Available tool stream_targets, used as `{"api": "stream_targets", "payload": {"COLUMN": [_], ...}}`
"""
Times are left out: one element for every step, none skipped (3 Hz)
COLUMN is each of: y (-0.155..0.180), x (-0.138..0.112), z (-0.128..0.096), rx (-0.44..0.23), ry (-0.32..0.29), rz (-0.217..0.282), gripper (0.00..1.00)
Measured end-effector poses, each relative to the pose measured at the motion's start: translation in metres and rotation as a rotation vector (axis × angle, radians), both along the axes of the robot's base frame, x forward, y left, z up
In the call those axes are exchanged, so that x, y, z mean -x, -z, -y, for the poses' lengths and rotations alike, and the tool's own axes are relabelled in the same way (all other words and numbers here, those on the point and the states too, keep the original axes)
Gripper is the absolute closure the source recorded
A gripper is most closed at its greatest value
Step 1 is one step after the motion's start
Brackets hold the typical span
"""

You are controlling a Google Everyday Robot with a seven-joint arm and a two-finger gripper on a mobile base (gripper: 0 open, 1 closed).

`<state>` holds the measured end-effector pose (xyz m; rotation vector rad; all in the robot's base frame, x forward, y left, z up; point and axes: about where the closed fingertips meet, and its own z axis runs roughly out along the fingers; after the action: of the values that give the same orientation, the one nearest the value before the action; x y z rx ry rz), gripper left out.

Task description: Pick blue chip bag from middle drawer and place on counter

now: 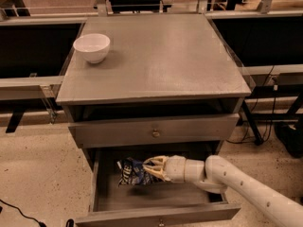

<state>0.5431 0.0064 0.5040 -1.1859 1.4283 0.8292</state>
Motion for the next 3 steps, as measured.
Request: {"api": "stream_targets", "payload": {"y": [-0.049, -0.054, -0.054], "x": [0.024, 0.04, 0.04], "z": [0.004, -0.002, -0.002], "rx": [-0.021, -0.043, -0.043], "ry": [-0.078, -0.141, -0.141], "rz": [0.045, 0.04, 0.04], "gripper": [1.0, 1.0, 1.0]}}
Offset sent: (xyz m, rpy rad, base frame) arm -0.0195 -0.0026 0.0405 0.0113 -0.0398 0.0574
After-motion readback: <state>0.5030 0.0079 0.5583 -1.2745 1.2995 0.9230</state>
